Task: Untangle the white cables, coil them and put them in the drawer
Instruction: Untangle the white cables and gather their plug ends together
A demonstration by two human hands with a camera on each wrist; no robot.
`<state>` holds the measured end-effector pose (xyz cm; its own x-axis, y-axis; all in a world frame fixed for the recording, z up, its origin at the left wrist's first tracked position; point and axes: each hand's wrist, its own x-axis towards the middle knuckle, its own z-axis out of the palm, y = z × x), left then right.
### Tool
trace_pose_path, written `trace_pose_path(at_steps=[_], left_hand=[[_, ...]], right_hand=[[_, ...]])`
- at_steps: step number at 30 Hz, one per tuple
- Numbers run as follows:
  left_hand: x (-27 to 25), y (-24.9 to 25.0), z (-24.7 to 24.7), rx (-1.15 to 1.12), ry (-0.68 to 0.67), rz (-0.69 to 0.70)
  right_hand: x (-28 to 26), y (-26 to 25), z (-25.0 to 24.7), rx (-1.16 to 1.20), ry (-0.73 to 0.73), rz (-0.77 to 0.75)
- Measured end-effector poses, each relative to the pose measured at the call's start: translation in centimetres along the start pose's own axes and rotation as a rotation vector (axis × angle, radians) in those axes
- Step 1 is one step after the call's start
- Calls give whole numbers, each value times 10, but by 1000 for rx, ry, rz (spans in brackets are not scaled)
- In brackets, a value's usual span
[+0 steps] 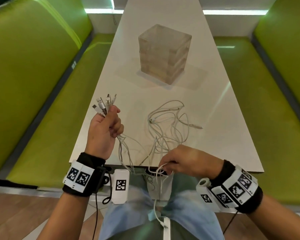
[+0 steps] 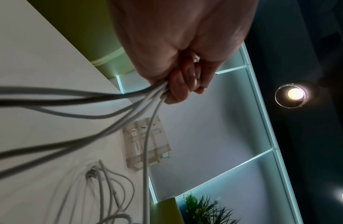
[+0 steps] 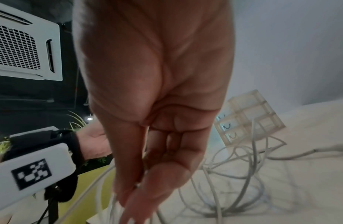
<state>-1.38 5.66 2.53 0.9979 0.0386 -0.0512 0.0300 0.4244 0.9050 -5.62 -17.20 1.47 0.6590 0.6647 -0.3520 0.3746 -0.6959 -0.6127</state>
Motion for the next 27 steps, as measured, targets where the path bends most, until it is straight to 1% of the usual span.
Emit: trace_pose_path(at_steps=[2, 3, 4, 8, 10, 14, 16, 18, 20, 22, 24, 25, 26, 27], left_hand=[[-1, 0, 5, 3, -27, 1], [-1, 1, 7, 2, -40, 2], [-1, 1, 10, 0, -54, 2], [-3, 4, 19, 18, -103, 5], [-4, 7, 21, 23, -115, 11], [-4, 10, 20, 12, -111, 14], [-5, 11, 21, 9, -109, 12], [-5, 11, 22, 10, -112, 9], [-5, 11, 23, 12, -118, 8], [-5, 12, 24, 10, -123, 8], [-5, 13, 24, 6, -123, 11], [-5, 13, 23, 5, -122, 13], [-6, 14, 23, 4, -120, 13], [-7, 14, 23, 3, -117, 12]], right_hand=[[1, 0, 4, -7, 40, 12], [2, 1, 6, -7, 30, 14], [3, -1, 8, -13, -7, 6], [6, -11, 32, -104, -234, -63], [5, -10, 42, -74, -243, -35], [3, 2, 49, -59, -175, 39], [3, 5, 43, -58, -126, 21], [0, 5, 31, -3, -48, -27], [-5, 3, 17, 126, 38, -23], [-4, 3, 6, 221, 194, 10], [5, 5, -3, 180, 353, 15], [12, 6, -6, 116, 378, 6], [21, 7, -8, 38, 355, 6], [29, 8, -8, -30, 298, 17]])
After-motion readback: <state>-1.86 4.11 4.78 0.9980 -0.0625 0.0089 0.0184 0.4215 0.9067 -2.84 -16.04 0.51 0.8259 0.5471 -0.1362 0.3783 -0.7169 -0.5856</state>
